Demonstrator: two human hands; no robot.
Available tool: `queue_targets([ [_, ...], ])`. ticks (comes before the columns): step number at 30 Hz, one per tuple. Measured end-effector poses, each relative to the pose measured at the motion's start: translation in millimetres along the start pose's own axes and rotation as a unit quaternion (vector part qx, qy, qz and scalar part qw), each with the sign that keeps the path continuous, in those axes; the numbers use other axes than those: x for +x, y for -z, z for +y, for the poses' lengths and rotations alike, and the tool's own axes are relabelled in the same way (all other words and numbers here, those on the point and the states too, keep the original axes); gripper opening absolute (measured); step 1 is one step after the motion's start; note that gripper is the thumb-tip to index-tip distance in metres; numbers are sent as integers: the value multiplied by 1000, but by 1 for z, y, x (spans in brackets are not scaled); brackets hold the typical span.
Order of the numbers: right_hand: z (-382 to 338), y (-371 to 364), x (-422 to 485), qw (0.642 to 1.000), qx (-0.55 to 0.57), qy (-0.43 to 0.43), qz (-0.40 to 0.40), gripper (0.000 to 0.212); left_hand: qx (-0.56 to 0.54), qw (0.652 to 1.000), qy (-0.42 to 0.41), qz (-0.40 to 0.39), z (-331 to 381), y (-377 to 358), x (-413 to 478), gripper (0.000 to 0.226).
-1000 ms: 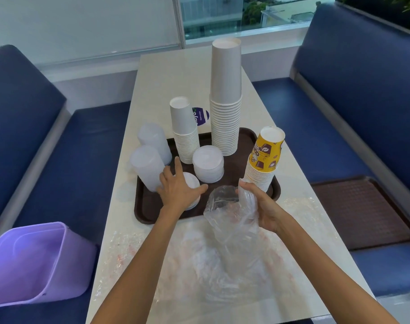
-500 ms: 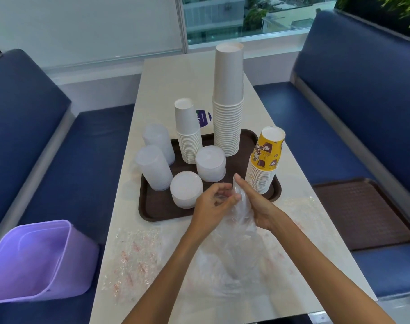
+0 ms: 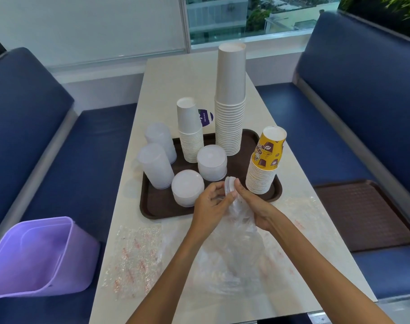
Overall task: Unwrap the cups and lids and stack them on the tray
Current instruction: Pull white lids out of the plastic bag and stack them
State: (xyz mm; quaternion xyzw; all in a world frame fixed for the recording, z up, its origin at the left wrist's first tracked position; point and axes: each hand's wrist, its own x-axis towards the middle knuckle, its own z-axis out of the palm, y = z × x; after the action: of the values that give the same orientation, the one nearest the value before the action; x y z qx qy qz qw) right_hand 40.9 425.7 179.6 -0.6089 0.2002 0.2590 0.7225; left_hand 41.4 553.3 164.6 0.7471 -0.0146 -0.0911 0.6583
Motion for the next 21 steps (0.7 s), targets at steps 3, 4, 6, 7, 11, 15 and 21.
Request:
queue_targets([
  [3, 4, 2, 5, 1000, 14, 1, 11, 44, 0, 1000, 6, 15, -1, 3, 1, 27],
  [4, 5, 2, 6, 1000, 15, 4, 19, 44, 17, 999, 14, 26, -1, 4, 3, 27],
  [6, 6, 2, 8, 1000, 13, 6, 27, 50, 43, 997, 36, 52, -2, 6, 5, 28],
  [7, 6, 3, 9, 999, 13, 2, 31, 53, 49, 996, 45, 63, -3, 7, 6, 30],
  [11, 3, 2, 13, 997, 56, -22, 57, 51, 52, 992, 56, 99, -6, 11, 7, 31],
  [15, 4, 5, 15, 989, 111, -40, 83, 49, 17, 989, 92, 114, -6, 15, 8, 31],
  [21, 3, 5, 25, 990, 70, -53, 108, 38, -48, 982, 147, 112, -5, 18, 7, 31],
])
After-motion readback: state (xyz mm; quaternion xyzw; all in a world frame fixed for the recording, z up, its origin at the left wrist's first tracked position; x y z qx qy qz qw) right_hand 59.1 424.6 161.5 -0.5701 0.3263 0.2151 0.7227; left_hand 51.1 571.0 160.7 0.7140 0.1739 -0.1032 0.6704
